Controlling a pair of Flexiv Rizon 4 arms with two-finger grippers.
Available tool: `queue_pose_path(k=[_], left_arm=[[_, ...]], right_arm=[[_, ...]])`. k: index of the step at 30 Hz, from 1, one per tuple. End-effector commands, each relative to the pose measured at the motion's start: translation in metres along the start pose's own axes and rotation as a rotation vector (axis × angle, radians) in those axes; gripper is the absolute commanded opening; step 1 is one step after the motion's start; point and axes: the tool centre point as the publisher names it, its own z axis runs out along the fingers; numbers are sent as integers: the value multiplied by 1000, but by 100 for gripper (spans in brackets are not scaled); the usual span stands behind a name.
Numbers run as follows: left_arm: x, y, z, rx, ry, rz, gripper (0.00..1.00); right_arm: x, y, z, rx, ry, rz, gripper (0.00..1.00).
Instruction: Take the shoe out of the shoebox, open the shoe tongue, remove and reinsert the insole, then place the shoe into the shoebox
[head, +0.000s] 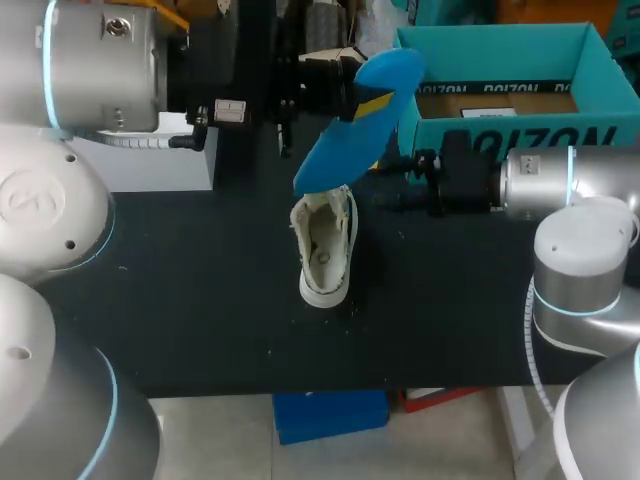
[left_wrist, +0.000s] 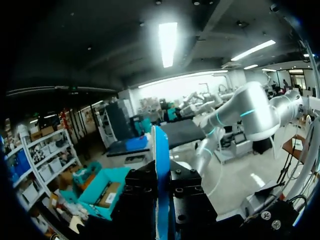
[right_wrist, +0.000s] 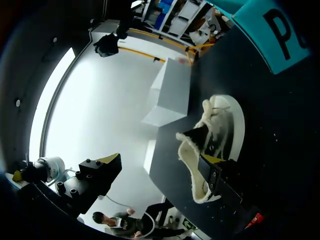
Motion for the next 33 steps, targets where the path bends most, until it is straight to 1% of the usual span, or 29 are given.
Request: queue_pose_path(k=[1, 4, 5, 6, 7, 8, 9, 10, 11, 12, 13, 14, 15, 16, 17, 18, 19, 33], left_arm=[[2, -4, -1, -38, -8, -2, 0], [2, -4, -1, -38, -8, -2, 0], [7, 1, 1, -6, 1, 39, 0], [12, 8, 2, -17, -13, 79, 0], [16, 17, 2, 1, 0, 115, 0], [23, 25, 3, 42, 22, 153, 0], [27, 35, 5, 16, 23, 183, 0], [32, 42, 5, 47, 45, 217, 0], [34, 51, 5, 60, 45, 227, 0], [37, 60, 6, 39, 47, 259, 0], [38, 66, 5, 89, 66, 270, 0], [40, 73, 4, 86, 71, 297, 0], [41, 79, 4, 103, 87, 327, 0], [44, 84, 2, 169, 109, 352, 0], [44, 90, 1, 190, 133, 384, 0], [47, 94, -1, 234, 169, 435, 0], [49, 99, -2, 258, 225, 476, 0], [49, 99, -2, 258, 225, 476, 0]], right_arm=[[0, -1, 1, -3, 0, 0, 100], [0, -1, 1, -3, 0, 0, 100], [0, -1, 1, -3, 0, 0, 100], [0, -1, 1, -3, 0, 0, 100], [0, -1, 1, -3, 0, 0, 100], [0, -1, 1, -3, 0, 0, 100], [0, -1, 1, -3, 0, 0, 100], [0, -1, 1, -3, 0, 0, 100], [0, -1, 1, -3, 0, 0, 100], [0, -1, 1, -3, 0, 0, 100], [0, -1, 1, -3, 0, 0, 100], [0, -1, 1, -3, 0, 0, 100], [0, -1, 1, -3, 0, 0, 100], [0, -1, 1, -3, 0, 0, 100], [0, -1, 1, -3, 0, 0, 100], [0, -1, 1, -3, 0, 0, 100], [0, -1, 1, -3, 0, 0, 100], [0, -1, 1, -3, 0, 0, 100]])
